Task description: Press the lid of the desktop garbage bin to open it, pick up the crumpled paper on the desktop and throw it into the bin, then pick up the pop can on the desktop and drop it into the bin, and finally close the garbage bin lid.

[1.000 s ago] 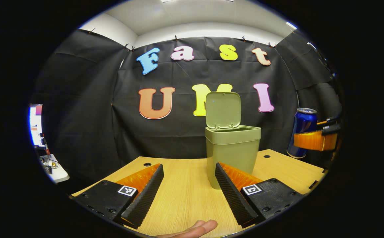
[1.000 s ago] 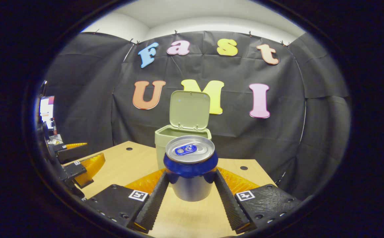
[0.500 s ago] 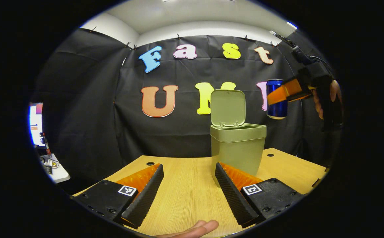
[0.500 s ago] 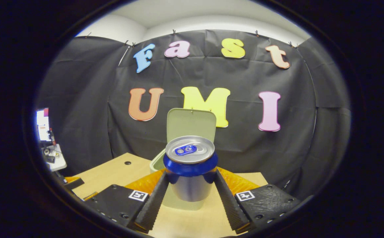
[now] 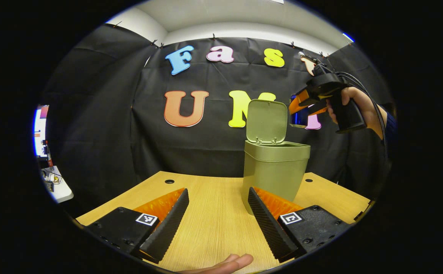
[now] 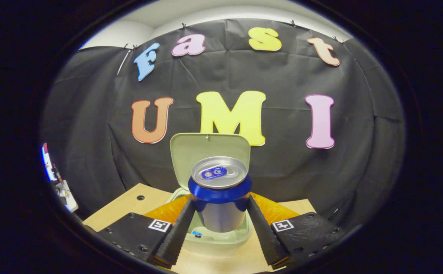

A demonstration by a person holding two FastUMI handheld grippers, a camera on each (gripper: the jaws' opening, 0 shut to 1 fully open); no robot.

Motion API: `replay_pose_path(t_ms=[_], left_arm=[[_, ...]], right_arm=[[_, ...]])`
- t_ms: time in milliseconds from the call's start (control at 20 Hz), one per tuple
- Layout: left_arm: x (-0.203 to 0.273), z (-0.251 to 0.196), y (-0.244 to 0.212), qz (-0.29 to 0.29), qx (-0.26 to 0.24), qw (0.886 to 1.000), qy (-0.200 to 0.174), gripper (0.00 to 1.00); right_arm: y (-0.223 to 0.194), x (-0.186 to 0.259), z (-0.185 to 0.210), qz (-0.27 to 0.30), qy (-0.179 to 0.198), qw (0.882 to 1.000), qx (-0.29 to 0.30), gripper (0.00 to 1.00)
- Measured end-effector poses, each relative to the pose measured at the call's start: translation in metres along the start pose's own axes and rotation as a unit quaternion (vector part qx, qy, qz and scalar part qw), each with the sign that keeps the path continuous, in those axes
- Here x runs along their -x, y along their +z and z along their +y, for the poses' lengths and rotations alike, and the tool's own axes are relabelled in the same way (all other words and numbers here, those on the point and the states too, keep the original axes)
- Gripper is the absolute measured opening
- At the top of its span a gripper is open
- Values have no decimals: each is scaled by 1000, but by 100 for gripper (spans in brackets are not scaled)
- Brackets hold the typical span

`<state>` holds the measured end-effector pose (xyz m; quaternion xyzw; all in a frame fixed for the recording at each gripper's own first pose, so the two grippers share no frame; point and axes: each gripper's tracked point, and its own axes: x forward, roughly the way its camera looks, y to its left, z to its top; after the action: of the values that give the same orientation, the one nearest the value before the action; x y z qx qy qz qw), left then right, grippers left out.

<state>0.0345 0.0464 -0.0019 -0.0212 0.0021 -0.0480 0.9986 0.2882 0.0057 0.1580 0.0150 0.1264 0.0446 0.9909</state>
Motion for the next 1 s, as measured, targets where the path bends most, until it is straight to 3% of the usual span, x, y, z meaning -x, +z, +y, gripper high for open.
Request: replay_pose_path(t_ms=[250,450,650,1000], left_arm=[[-7,5,-9,14,10,1000,2,100],[-10,6,-12,17,15,1000,3,100],[-9,10,-10,15,15,1000,5,100],[-13,9,-15,18,22,1000,5,100]], right_arm=[[1,-28,31,10,1,999,34,81],[-2,-39,62,13,22,1000,17,82],[-3,-49,59,10,1,999,30,82],[4,-52,41,5,0,1000,-15,83]])
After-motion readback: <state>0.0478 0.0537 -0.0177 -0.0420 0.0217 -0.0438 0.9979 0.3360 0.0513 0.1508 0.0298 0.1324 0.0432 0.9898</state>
